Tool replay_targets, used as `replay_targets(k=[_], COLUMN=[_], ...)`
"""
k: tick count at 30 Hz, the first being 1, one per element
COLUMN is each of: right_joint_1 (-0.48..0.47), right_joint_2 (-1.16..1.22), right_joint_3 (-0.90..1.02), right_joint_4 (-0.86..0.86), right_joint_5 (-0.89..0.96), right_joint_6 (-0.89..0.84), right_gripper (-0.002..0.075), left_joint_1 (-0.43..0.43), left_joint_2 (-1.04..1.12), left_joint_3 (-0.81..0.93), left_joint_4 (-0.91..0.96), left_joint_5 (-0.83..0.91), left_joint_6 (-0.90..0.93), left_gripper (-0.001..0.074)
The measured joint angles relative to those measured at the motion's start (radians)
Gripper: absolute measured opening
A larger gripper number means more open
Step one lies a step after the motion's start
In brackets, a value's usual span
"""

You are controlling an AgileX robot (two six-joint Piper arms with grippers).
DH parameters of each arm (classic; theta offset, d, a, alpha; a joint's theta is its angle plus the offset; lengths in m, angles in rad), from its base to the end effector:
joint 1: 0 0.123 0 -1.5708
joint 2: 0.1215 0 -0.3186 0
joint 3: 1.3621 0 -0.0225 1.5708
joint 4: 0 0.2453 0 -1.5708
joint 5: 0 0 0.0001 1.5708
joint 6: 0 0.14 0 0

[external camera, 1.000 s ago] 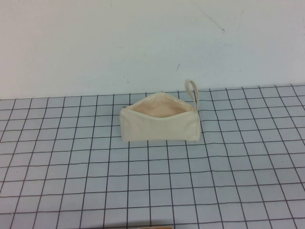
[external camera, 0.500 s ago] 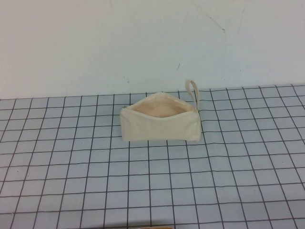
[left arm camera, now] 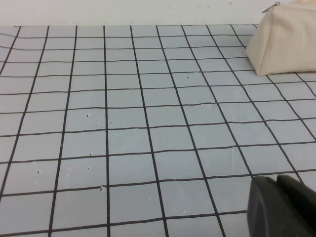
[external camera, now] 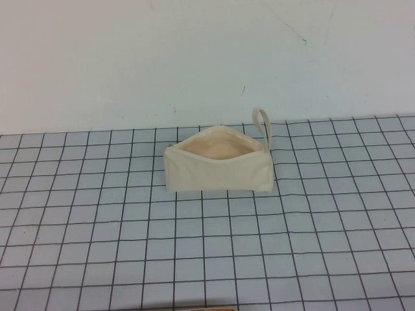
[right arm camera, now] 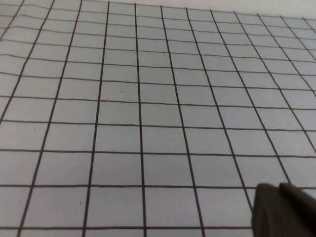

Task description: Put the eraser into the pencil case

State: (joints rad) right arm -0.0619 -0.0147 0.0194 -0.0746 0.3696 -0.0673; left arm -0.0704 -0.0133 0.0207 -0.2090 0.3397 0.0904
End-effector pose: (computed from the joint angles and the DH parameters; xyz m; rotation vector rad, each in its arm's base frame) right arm 0.0597 -0.0075 0.1600 -0.0510 1.8593 -0.1630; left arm 0.0603 -0.0140 0.1643 0.0155 1.8272 -0.1882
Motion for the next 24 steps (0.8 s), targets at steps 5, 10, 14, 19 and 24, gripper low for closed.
replay_targets(k=[5,10,14,19,24], right_joint_1=[0.037,0.062,0.066,0.066,0.066], right_joint_2=[0.0,0.0,0.0,0.0,0.0], right_joint_3=[0.0,0.0,0.0,0.0,0.0], right_joint_4=[-0.026,-0.029,-0.032,-0.032,-0.032], right_joint_5=[0.0,0.0,0.0,0.0,0.0], right_joint_6=[0.024,0.026,0.026,0.026,0.028], right_gripper=[-0.0001,-0.0001,-0.0001,-0.0001,-0.0001], left_joint_1=[0.0,0.0,0.0,0.0,0.0], left_joint_2=[0.0,0.0,0.0,0.0,0.0], left_joint_3=[0.0,0.0,0.0,0.0,0.0], left_joint_4=[0.0,0.0,0.0,0.0,0.0], left_joint_5=[0.0,0.0,0.0,0.0,0.0], left_joint_6=[0.0,0.0,0.0,0.0,0.0], left_gripper=[-0.0003,-0.0003,-0.0003,-0.0003,-0.0003])
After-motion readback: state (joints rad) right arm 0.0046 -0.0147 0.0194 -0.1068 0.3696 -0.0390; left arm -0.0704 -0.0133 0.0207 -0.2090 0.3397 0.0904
